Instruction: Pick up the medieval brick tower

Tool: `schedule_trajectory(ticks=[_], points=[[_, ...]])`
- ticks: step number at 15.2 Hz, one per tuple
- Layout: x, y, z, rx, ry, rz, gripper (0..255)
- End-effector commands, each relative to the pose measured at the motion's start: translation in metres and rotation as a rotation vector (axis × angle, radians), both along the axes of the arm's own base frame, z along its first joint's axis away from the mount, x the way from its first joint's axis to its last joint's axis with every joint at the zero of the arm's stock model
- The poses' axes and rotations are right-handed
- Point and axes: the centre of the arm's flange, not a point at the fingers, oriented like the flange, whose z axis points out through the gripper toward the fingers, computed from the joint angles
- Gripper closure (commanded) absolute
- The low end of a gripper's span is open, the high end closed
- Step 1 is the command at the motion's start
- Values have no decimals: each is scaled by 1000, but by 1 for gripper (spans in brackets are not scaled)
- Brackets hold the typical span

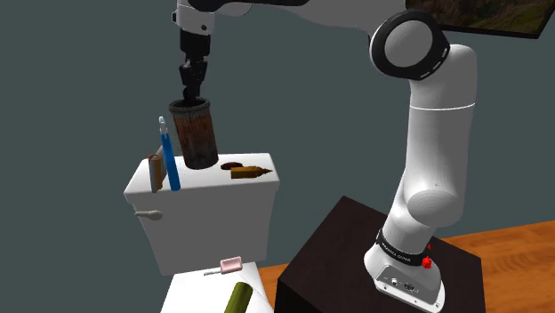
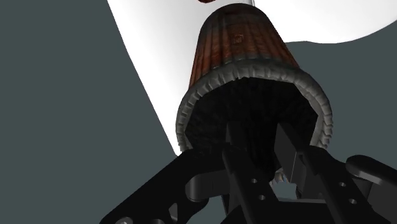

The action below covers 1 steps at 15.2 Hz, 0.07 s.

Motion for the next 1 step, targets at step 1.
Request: schedule_trajectory(ticks=[1], points=[[-1,0,4,0,-1,0,255]])
